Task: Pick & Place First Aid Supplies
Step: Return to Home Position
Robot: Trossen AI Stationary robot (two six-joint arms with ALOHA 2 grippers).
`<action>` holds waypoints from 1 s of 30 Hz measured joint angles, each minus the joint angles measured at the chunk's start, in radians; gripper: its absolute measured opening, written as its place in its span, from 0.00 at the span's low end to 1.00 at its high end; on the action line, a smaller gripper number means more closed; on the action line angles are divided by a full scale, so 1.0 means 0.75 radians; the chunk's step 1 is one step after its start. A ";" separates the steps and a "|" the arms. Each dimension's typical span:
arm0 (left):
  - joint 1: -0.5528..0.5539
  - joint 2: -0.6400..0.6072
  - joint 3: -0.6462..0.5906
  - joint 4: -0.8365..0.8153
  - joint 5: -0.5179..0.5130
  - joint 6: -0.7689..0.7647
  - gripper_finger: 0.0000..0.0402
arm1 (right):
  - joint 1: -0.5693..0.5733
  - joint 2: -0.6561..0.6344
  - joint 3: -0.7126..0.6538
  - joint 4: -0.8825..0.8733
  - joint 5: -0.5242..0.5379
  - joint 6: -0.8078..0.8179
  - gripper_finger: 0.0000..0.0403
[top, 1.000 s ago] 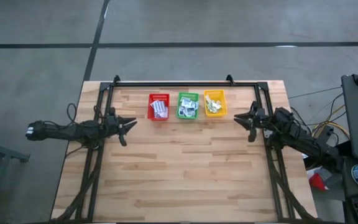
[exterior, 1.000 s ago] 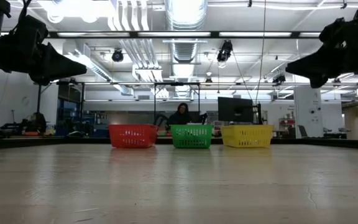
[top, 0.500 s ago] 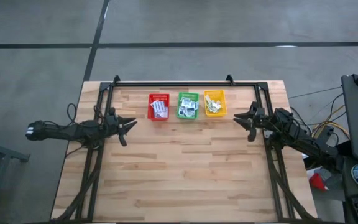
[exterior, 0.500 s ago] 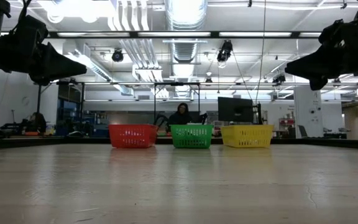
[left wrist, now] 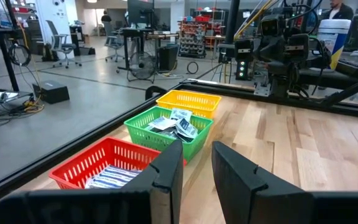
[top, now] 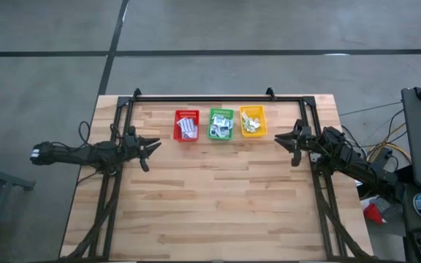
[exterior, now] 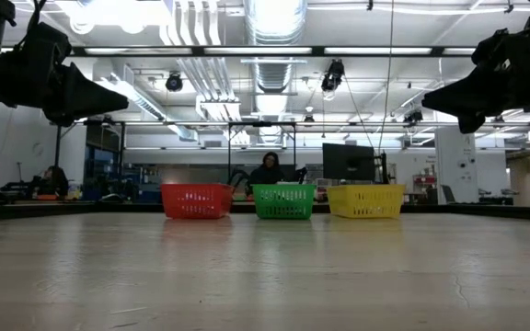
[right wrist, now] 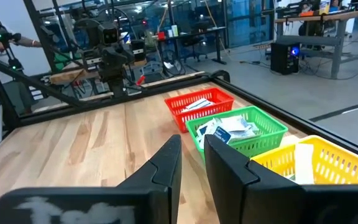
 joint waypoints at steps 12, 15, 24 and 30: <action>0.000 0.000 0.000 0.001 0.001 0.000 0.21 | 0.000 0.000 0.000 0.000 0.000 -0.002 0.21; 0.000 0.000 0.000 0.001 0.001 0.000 0.21 | 0.000 0.000 0.000 0.000 0.000 0.000 0.22; 0.001 0.000 0.000 0.001 0.001 0.000 0.21 | 0.000 0.000 0.000 0.000 0.000 -0.002 0.22; 0.001 0.000 0.000 0.001 0.001 0.000 0.21 | 0.000 0.000 0.000 0.000 0.000 -0.002 0.18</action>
